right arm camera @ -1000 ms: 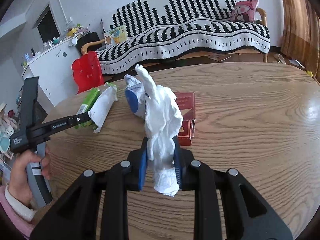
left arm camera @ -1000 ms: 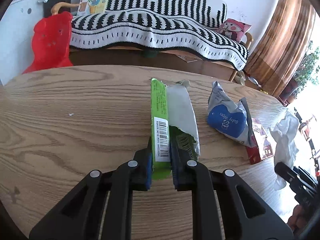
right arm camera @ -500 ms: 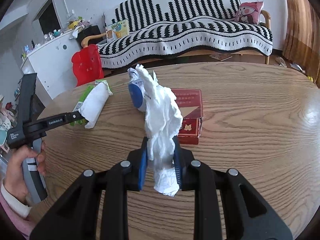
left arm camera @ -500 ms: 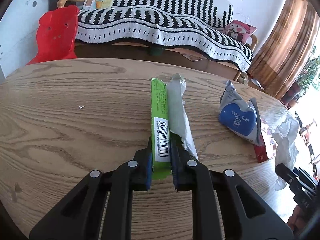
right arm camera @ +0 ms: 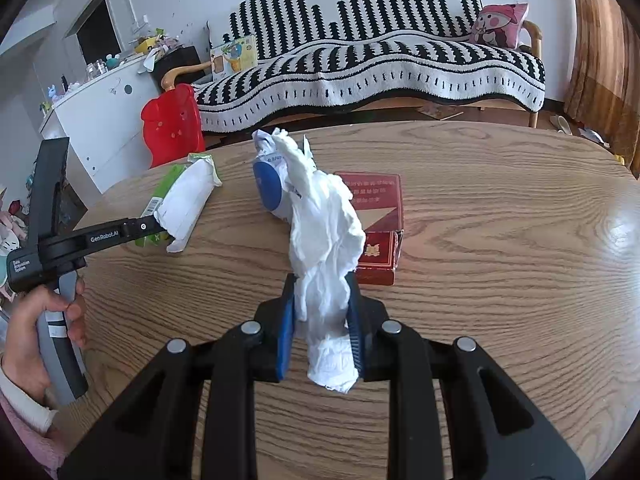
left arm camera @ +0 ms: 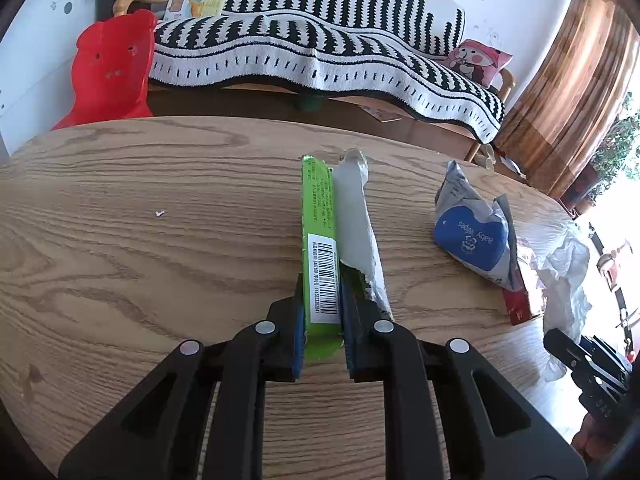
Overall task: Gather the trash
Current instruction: 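Lift the green box and white tissue and carry them over the bin, then open both tools to drop the green box and tissue into the bin, then swing both tools back over the table, then grasp the blue-white wipes bag with the left tool while the right grasps the red box, then lift the wipes bag and red box and carry them over the bin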
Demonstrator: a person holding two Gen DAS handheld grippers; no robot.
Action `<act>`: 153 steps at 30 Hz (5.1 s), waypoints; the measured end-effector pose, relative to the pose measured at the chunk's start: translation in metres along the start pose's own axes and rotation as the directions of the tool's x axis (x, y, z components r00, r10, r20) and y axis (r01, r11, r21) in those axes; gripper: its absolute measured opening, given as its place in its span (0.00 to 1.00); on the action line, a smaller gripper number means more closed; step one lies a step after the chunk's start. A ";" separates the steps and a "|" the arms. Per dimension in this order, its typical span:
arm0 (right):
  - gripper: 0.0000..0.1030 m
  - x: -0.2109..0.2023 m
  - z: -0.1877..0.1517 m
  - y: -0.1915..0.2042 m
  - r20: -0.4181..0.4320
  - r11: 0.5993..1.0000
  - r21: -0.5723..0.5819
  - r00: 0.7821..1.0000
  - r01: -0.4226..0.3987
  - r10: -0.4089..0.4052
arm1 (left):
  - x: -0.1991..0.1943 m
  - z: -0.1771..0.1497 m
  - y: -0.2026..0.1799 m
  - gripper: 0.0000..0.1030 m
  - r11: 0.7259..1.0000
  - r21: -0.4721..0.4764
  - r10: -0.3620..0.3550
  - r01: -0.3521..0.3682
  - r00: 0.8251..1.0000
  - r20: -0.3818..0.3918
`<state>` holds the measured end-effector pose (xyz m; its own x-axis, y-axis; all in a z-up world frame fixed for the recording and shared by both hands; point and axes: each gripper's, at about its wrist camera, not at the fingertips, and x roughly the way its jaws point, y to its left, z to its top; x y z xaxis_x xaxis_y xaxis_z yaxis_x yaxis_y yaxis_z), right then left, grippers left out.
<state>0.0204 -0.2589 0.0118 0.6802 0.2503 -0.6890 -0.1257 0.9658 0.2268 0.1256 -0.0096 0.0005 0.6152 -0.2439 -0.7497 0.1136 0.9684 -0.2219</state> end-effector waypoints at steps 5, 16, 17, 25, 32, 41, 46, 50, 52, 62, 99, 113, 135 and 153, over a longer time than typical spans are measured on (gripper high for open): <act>0.23 -0.016 0.004 0.002 0.037 1.000 0.010 0.999 -0.003 0.003 | -0.028 -0.003 -0.015 0.14 1.000 0.023 -0.021 0.020 0.999 0.046; 0.23 -0.169 -0.088 -0.070 0.134 0.984 0.146 0.984 0.098 -0.118 | -0.104 -0.094 -0.177 0.14 0.933 0.234 -0.279 0.274 0.960 -0.013; 0.23 -0.186 -0.102 -0.085 0.129 0.979 0.166 0.981 0.121 -0.144 | -0.111 -0.109 -0.207 0.14 0.909 0.277 -0.315 0.313 0.948 -0.038; 0.23 -0.322 -0.244 -0.247 0.085 0.782 0.561 0.920 0.273 -0.383 | -0.122 -0.265 -0.400 0.14 0.687 0.424 -0.473 0.590 0.806 -0.355; 0.23 -0.312 -0.375 -0.309 -0.091 0.601 0.753 0.946 0.269 -0.310 | -0.067 -0.391 -0.453 0.14 0.599 0.438 -0.393 0.670 0.723 -0.568; 0.23 -0.298 -0.395 -0.328 -0.129 0.582 0.765 0.950 0.277 -0.283 | -0.050 -0.407 -0.468 0.14 0.591 0.501 -0.305 0.632 0.750 -0.587; 0.23 -0.294 -0.391 -0.319 -0.135 0.585 0.763 0.953 0.275 -0.272 | -0.057 -0.408 -0.467 0.14 0.576 0.496 -0.317 0.650 0.737 -0.597; 0.73 -0.301 -0.385 -0.328 -0.111 0.570 0.785 0.961 0.240 -0.252 | -0.062 -0.406 -0.470 0.80 0.582 0.489 -0.335 0.650 0.740 -0.583; 0.88 -0.313 -0.384 -0.329 -0.086 0.551 0.796 0.949 0.250 -0.304 | -0.069 -0.404 -0.469 0.94 0.587 0.493 -0.370 0.642 0.754 -0.542; 0.94 -0.333 -0.375 -0.327 -0.208 0.483 0.728 0.828 0.486 -0.521 | -0.130 -0.328 -0.432 0.94 0.639 0.513 -0.511 0.574 0.815 -0.275; 0.94 0.046 0.037 -0.005 -0.108 0.984 -0.028 0.978 0.177 -0.179 | -0.010 -0.070 -0.079 0.94 0.992 0.115 0.074 -0.059 0.988 -0.133; 0.94 0.066 0.038 -0.067 -0.132 0.968 -0.051 0.959 0.246 -0.251 | 0.019 -0.013 -0.098 0.94 0.998 0.049 0.032 -0.028 0.996 -0.084; 0.54 0.068 0.048 -0.052 -0.099 0.975 -0.157 0.980 0.156 -0.173 | 0.063 0.012 -0.124 0.46 0.992 0.120 0.035 -0.029 0.998 -0.044; 0.54 0.064 0.044 -0.052 -0.099 0.978 -0.134 0.979 0.162 -0.176 | 0.047 -0.002 -0.123 0.45 0.992 0.123 -0.024 0.033 0.997 -0.078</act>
<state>0.1024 -0.2958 -0.0143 0.6166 0.0816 -0.7831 -0.1095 0.9938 0.0173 0.1389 -0.1404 -0.0083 0.5499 -0.2702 -0.7904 0.2289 0.9588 -0.1685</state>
